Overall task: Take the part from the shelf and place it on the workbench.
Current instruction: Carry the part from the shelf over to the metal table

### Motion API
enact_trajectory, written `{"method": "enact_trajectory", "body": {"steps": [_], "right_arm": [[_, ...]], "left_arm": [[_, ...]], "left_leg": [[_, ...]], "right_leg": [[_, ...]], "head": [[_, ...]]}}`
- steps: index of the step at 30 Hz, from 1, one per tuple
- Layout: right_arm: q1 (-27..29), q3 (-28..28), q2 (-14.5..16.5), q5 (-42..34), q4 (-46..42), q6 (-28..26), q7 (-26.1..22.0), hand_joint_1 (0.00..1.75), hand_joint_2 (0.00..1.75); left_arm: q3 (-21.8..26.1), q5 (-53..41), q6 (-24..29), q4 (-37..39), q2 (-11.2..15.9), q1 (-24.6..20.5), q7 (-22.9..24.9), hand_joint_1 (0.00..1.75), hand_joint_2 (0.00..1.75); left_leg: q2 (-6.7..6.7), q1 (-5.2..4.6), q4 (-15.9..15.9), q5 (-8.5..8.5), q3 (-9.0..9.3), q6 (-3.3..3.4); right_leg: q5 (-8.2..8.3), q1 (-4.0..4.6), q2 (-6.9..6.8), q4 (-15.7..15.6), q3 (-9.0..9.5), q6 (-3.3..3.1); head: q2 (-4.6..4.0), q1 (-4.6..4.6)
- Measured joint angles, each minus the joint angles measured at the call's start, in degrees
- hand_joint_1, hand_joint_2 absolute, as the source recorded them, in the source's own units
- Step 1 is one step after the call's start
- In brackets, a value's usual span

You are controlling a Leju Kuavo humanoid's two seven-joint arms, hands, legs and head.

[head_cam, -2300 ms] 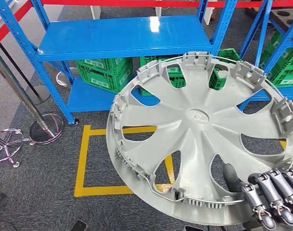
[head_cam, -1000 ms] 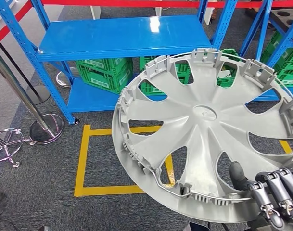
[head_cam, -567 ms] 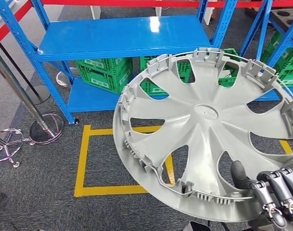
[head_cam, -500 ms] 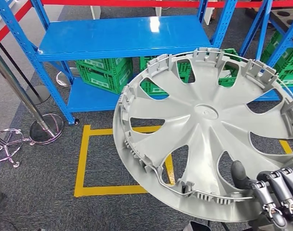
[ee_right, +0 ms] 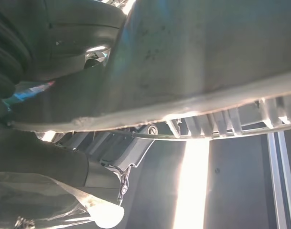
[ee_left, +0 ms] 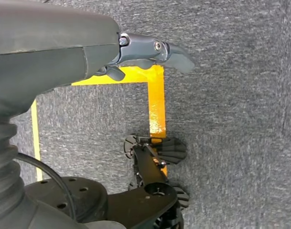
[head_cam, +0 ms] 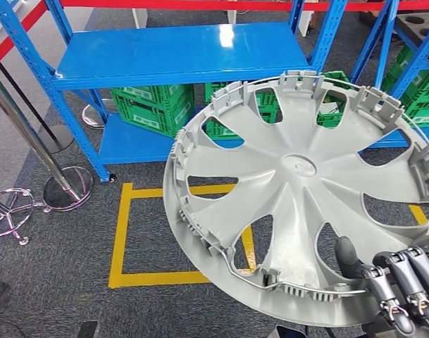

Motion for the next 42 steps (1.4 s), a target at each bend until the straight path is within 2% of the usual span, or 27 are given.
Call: {"method": "enact_trajectory", "body": {"steps": [8,14,23,42], "right_arm": [[0.0,0.0,0.0,0.0,0.0,0.0,0.0,1.75,1.75],[0.0,0.0,0.0,0.0,0.0,0.0,0.0,1.75,1.75],[0.1,0.0,0.0,0.0,0.0,0.0,-0.4,1.75,1.75],[0.2,0.0,0.1,0.0,0.0,0.0,-0.6,1.75,1.75]], "left_arm": [[-1.7,-0.2,0.2,0.0,0.2,0.0,0.1,0.00,1.75],[-4.3,-4.4,2.9,0.0,0.3,-0.2,0.0,0.00,1.75],[-7.7,-6.9,4.0,0.0,0.1,-0.5,-1.9,0.00,1.75],[-9.0,-7.2,4.3,0.0,0.0,-0.5,-2.2,0.00,1.75]], "left_leg": [[0.00,0.00,0.0,0.00,0.00,0.00],[0.00,0.00,0.0,0.00,0.00,0.00],[0.00,0.00,0.0,0.00,0.00,0.00],[0.00,0.00,0.0,0.00,0.00,0.00]], "right_leg": [[0.00,0.00,0.00,0.0,0.00,0.00],[0.00,0.00,0.00,0.0,-0.01,0.00],[0.00,0.00,0.00,0.0,-0.01,0.00],[0.00,0.00,0.00,0.0,-0.02,0.00]], "head": [[0.00,0.00],[0.00,0.01],[0.00,0.01],[0.00,0.00]]}}
